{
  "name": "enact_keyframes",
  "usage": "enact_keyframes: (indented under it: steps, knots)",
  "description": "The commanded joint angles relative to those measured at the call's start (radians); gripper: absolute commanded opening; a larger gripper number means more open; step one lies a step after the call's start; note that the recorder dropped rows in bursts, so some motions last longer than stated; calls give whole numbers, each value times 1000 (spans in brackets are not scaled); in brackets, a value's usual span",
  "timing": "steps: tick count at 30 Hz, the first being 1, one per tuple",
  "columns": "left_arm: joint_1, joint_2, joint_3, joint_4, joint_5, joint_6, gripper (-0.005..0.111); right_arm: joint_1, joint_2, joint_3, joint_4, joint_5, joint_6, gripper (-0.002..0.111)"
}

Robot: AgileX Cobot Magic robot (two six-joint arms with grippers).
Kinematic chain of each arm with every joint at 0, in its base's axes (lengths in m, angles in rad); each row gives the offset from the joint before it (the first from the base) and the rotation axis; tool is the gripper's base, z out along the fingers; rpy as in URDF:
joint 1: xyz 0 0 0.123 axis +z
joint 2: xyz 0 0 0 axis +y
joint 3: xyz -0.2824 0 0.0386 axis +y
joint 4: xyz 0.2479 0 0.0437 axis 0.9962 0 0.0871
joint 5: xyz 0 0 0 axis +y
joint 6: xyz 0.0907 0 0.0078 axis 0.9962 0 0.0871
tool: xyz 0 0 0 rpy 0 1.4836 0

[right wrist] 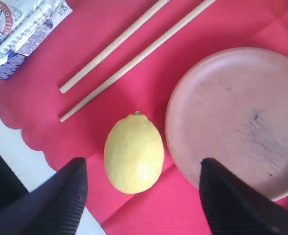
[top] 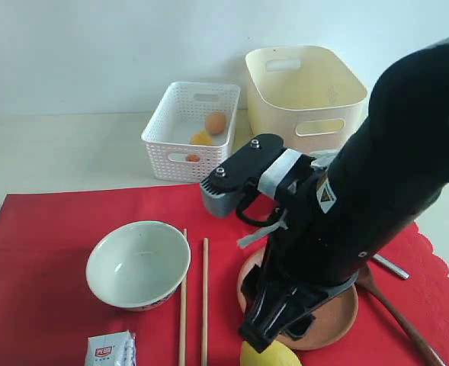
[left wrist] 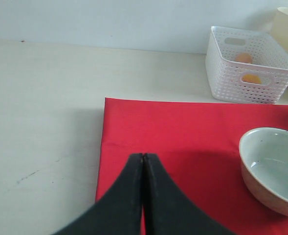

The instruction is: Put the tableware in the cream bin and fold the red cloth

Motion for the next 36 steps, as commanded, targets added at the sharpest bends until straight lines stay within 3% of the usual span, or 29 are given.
enact_keyframes:
  steps: [1,10,18,26,36]
  knots:
    - [3,-5,3,0,-9,1,0,44,6,6,-18,-8,98,71]
    - [3,-5,3,0,-9,1,0,103,80,6,-41,-23,275,76]
    - [3,-5,3,0,-9,1,0,103,25,28,-64,25,305,76]
    - [3,-5,3,0,-9,1,0,103,-144,207,-149,-128,414,76]
    - [3,-5,3,0,-9,1,0,103,-175,222,-113,-147,425,76]
